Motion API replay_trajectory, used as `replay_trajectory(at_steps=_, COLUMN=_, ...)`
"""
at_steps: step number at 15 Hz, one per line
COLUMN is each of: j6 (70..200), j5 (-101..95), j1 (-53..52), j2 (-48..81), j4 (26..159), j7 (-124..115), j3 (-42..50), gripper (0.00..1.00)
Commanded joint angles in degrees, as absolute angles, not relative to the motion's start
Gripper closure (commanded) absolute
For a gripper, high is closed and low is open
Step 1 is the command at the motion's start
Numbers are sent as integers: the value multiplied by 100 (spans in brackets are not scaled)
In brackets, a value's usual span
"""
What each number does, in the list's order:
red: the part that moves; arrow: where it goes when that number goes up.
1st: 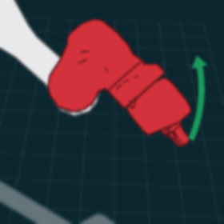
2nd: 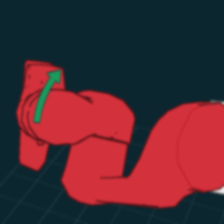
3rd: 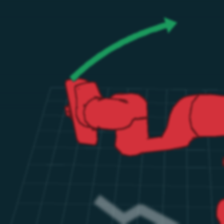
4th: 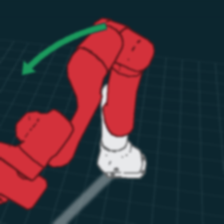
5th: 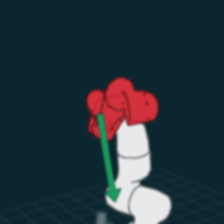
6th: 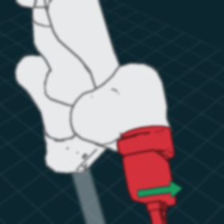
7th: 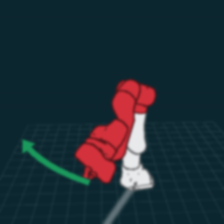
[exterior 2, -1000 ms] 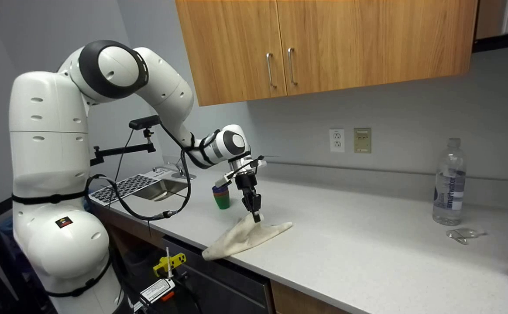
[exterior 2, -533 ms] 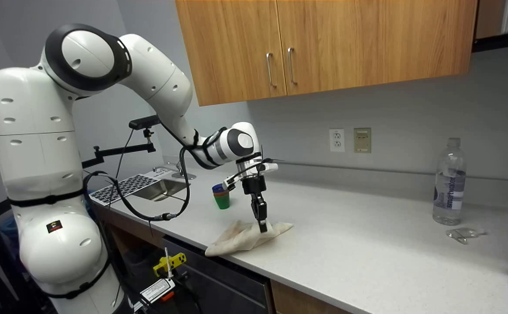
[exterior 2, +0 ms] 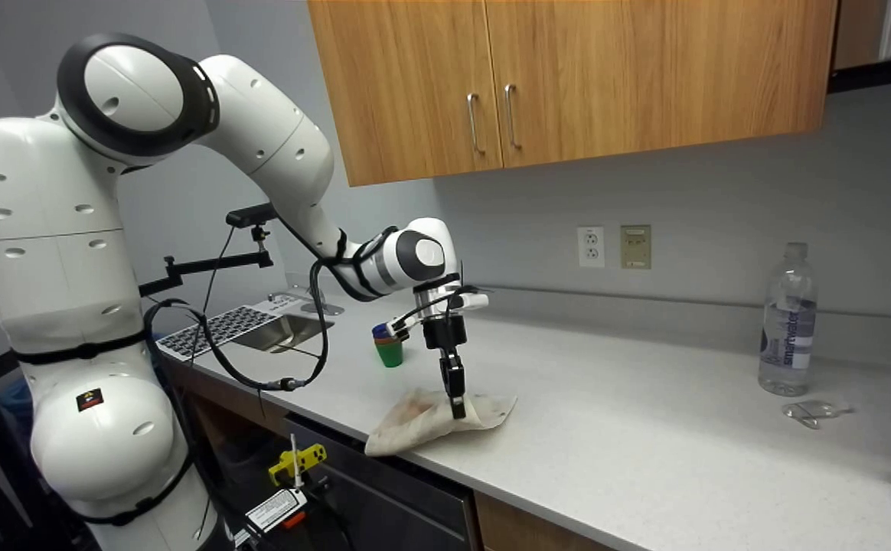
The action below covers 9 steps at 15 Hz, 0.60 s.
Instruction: Unfold the towel
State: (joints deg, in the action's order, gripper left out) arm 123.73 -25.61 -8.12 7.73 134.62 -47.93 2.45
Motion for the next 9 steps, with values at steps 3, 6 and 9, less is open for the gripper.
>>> replay_trajectory(at_steps=3, j6=12503, j5=-2460, j1=-719, j2=593, j4=13553, j7=-4831, j3=94, gripper=49)
replay_trajectory(at_steps=6, j6=12541, j5=-2479, j1=-748, j2=562, j4=13537, j7=-4764, j3=28, gripper=27)
replay_trajectory(at_steps=9, j6=13109, j5=-2275, j1=-761, j2=604, j4=13538, j7=-4175, j3=-150, gripper=5)
